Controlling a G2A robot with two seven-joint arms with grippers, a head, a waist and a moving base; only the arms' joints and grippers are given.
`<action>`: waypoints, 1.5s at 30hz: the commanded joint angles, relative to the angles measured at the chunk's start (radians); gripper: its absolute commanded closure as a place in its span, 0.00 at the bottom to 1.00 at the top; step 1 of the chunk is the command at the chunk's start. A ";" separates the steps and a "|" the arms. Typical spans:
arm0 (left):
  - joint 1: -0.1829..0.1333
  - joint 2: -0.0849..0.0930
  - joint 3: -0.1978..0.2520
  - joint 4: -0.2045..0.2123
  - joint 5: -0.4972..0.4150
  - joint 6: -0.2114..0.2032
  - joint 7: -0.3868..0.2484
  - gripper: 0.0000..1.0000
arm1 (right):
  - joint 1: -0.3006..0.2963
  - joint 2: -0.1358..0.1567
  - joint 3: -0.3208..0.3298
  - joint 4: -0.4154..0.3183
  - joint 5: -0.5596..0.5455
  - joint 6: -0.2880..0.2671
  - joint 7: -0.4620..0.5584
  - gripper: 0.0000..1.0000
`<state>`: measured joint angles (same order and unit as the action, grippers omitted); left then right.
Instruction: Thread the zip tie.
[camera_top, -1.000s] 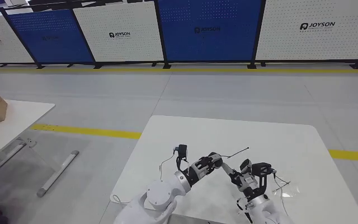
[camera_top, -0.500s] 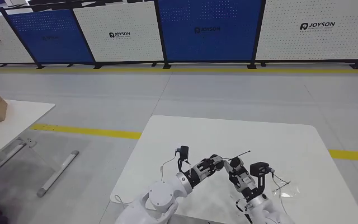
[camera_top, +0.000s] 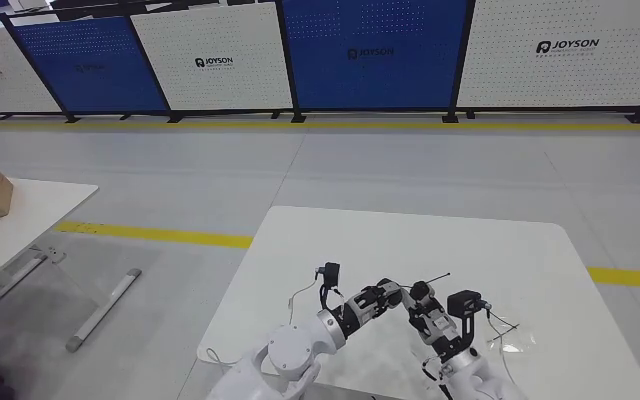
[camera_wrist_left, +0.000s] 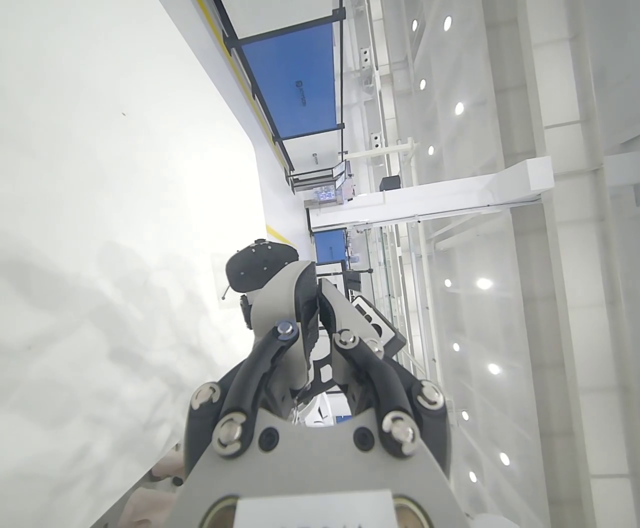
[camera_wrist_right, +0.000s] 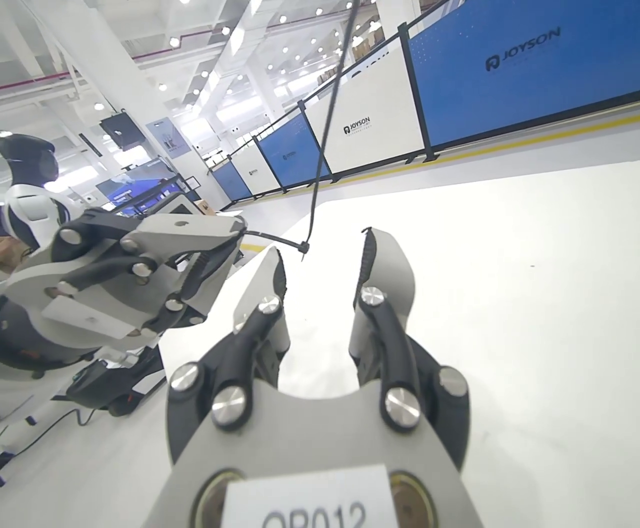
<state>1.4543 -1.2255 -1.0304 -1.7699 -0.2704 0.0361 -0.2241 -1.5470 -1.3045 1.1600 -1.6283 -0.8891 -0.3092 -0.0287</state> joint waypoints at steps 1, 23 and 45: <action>0.000 0.000 0.001 0.000 0.003 0.000 0.001 1.00 | -0.002 0.000 0.000 -0.002 -0.001 -0.002 -0.006 0.71; 0.006 0.002 0.011 -0.014 0.020 -0.044 -0.010 1.00 | 0.002 0.002 -0.010 -0.007 -0.018 0.021 0.005 1.00; 0.035 0.007 -0.010 -0.067 -0.009 -0.121 -0.024 1.00 | 0.016 0.005 -0.027 0.016 -0.067 0.032 0.027 1.00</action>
<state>1.4875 -1.2192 -1.0387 -1.8330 -0.2793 -0.0830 -0.2477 -1.5308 -1.2998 1.1337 -1.6134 -0.9530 -0.2782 0.0001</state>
